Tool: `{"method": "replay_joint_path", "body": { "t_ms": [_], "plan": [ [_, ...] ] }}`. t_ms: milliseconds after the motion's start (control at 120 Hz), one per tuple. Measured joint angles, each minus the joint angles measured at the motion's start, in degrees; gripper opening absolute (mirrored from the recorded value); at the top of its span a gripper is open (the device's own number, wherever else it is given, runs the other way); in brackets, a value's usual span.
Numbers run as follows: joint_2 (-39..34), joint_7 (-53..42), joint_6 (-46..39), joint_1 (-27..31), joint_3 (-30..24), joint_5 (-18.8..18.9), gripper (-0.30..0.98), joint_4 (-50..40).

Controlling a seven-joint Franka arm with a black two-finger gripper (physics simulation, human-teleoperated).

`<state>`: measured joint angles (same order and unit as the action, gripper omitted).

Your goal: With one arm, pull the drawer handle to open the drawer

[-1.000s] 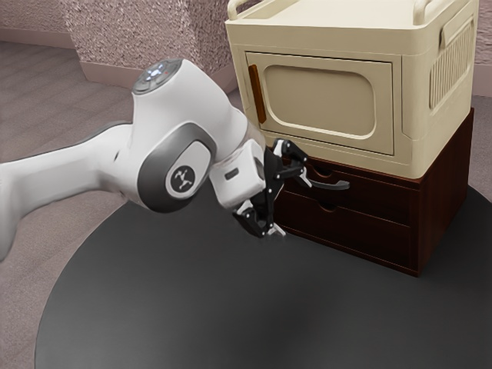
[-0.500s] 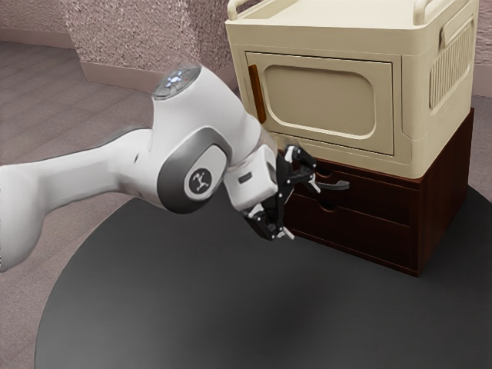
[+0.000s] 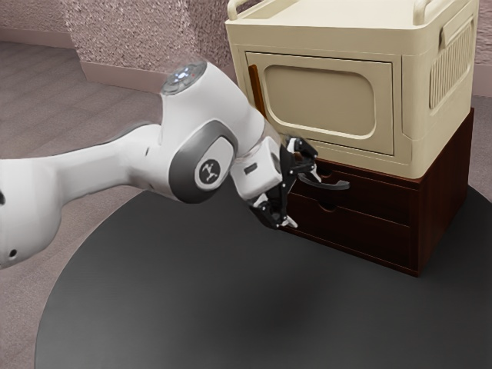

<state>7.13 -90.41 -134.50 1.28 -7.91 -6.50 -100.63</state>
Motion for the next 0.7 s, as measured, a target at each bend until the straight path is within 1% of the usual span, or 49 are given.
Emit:
{"method": "replay_joint_path", "body": {
  "t_ms": [58,100,208,700],
  "plan": [
    [0.4,0.0,-0.1,0.0,0.0,0.0,0.73,0.1],
    [0.8,0.0,-0.1,-0.1,0.0,0.0,0.81,0.1],
    [1.1,-0.1,-0.1,-0.1,0.0,0.0,0.68,0.6],
    [2.1,-0.1,0.0,0.0,0.0,0.0,0.69,1.3]
  ]
}}
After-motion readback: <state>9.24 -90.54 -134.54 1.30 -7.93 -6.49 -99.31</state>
